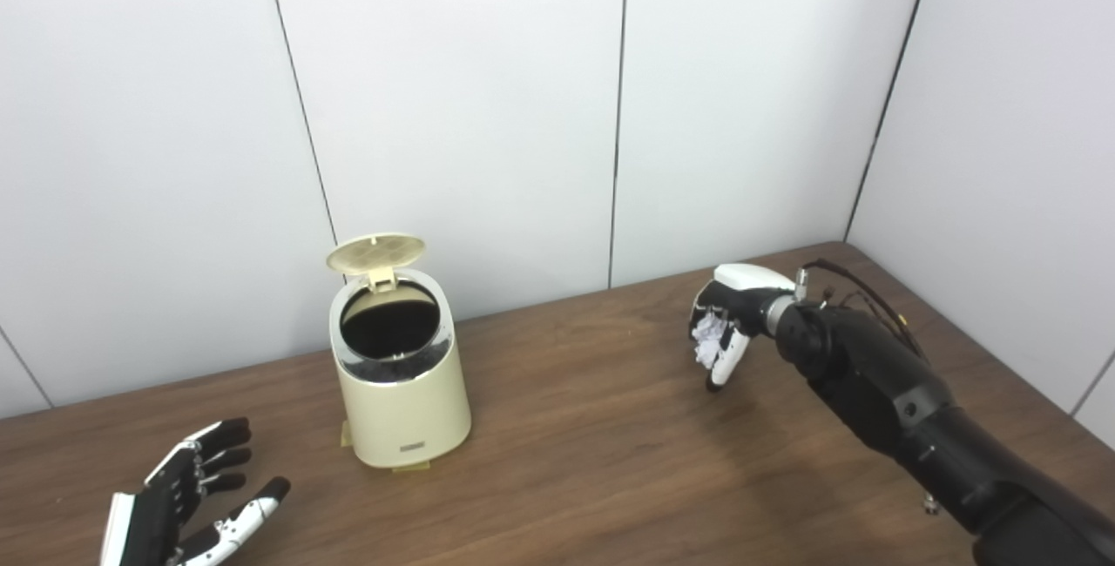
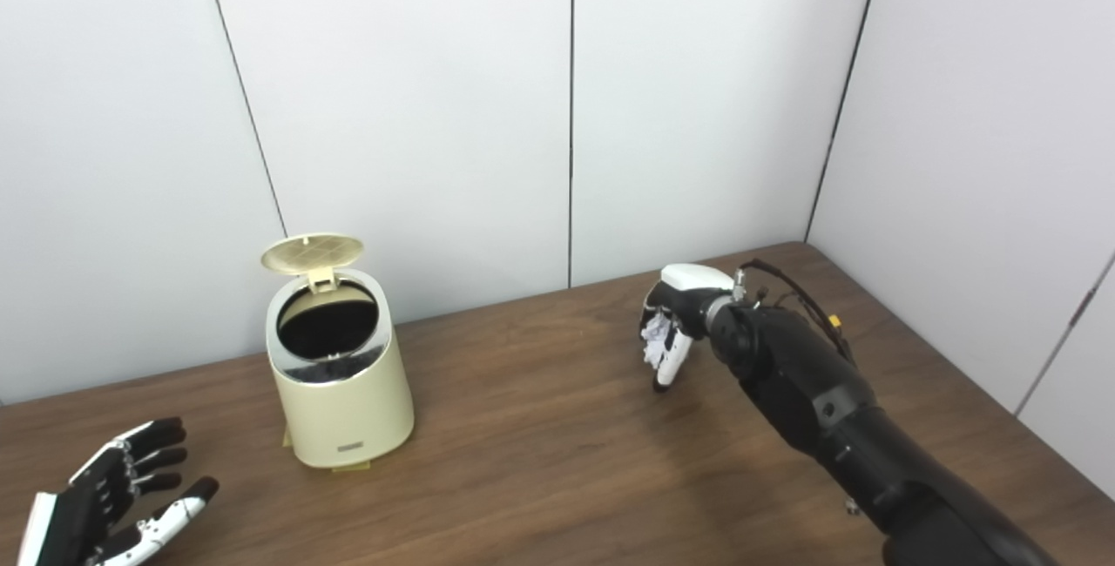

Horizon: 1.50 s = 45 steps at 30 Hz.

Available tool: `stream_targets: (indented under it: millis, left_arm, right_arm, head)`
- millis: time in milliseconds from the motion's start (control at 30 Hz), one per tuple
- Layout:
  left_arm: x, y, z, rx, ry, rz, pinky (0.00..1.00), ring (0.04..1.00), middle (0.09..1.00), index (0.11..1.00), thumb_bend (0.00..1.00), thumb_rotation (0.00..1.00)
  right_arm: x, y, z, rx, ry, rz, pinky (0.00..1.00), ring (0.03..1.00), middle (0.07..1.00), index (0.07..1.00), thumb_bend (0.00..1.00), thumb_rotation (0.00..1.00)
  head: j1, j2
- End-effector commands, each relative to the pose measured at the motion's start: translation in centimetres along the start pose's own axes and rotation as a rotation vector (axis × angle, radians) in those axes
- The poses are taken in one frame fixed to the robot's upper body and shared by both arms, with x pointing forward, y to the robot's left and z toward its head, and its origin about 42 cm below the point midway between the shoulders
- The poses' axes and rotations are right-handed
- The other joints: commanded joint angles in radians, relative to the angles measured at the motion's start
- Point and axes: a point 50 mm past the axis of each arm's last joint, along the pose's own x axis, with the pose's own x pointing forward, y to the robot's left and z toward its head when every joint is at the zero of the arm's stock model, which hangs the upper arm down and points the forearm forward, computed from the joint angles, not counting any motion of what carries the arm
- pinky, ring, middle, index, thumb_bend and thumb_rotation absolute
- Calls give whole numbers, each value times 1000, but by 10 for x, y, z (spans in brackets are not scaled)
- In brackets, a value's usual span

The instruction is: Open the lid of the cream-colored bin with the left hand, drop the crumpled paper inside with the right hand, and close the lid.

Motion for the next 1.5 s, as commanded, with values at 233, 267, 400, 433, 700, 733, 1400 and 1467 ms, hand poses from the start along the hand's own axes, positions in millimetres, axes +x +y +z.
stream_targets:
  millis: [233,267,400,433,700,733,1400,1467]
  left_arm:
    - [-1,4,2,18,-14,-1,654,722,763,767,668,101]
    - [-1,3,2,16,-14,-2,656,723,763,767,667,99]
    - [-1,1,3,15,-9,-5,652,722,763,766,670,104]
    - [-1,1,3,12,-9,-6,650,721,762,765,671,100]
    - [0,-3,2,20,-10,-16,646,720,758,756,679,94]
    - [1,-4,2,21,-10,-17,645,718,757,755,679,90]
    - [3,-31,2,-6,4,-40,635,735,775,759,707,142]
    - [3,-35,1,-14,8,-41,632,734,775,760,707,141]
  right_arm:
    - [-3,-30,-8,-47,18,-168,505,486,510,470,518,0]
    - [-3,-32,-6,-47,18,-174,506,487,509,470,518,0]
    - [-6,-40,-1,-23,-11,-220,493,471,505,476,520,0]
    - [-7,-42,2,-13,-17,-230,480,464,504,478,520,0]
    - [-24,-81,42,-48,-123,-280,387,394,472,513,519,0]
    - [-25,-84,46,-55,-134,-282,378,390,469,518,518,0]
    - [-67,-132,165,91,-393,-387,398,432,502,479,520,0]
    - [-66,-131,175,112,-417,-398,385,428,503,482,519,0]
  head:
    - [6,9]
    - [8,9]
    - [16,13]
    - [16,13]
    - [30,13]
    - [32,13]
    - [146,3]
    - [161,3]
